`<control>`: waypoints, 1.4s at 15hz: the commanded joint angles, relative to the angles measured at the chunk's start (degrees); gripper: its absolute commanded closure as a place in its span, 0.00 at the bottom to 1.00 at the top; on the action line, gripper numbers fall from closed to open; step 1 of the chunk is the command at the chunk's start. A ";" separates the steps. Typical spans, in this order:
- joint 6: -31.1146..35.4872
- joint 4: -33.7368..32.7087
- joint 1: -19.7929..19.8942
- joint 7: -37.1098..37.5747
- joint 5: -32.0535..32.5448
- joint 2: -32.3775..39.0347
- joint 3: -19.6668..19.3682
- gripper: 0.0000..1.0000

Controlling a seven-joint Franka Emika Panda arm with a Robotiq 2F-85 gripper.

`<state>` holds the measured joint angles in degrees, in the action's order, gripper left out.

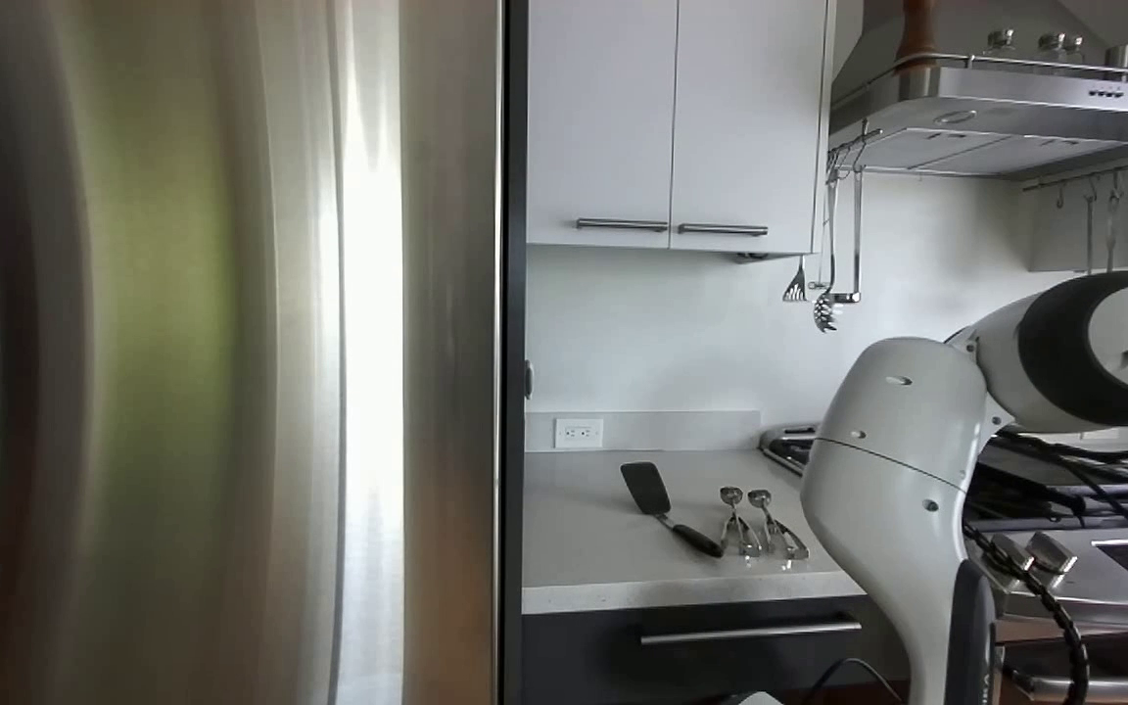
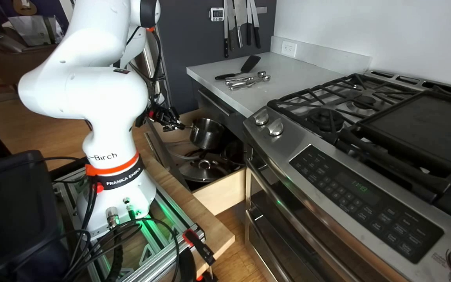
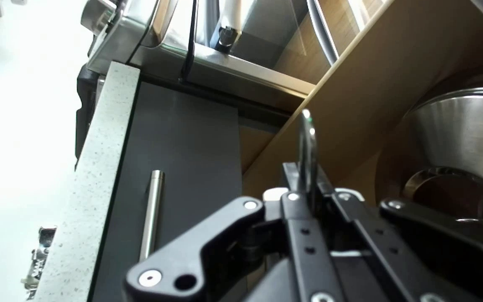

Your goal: Pick up the silver pot from the open drawer and place it on the bottom left cooker on the hob of the stove

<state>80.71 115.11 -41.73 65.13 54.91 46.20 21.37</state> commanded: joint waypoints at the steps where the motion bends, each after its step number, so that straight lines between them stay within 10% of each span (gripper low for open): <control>1: -3.95 3.90 -2.77 1.21 -3.86 -5.36 0.75 0.98; 21: -23.16 8.13 -16.16 11.35 -17.77 -17.99 0.33 0.98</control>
<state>61.37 121.76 -55.69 73.72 39.06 31.56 22.60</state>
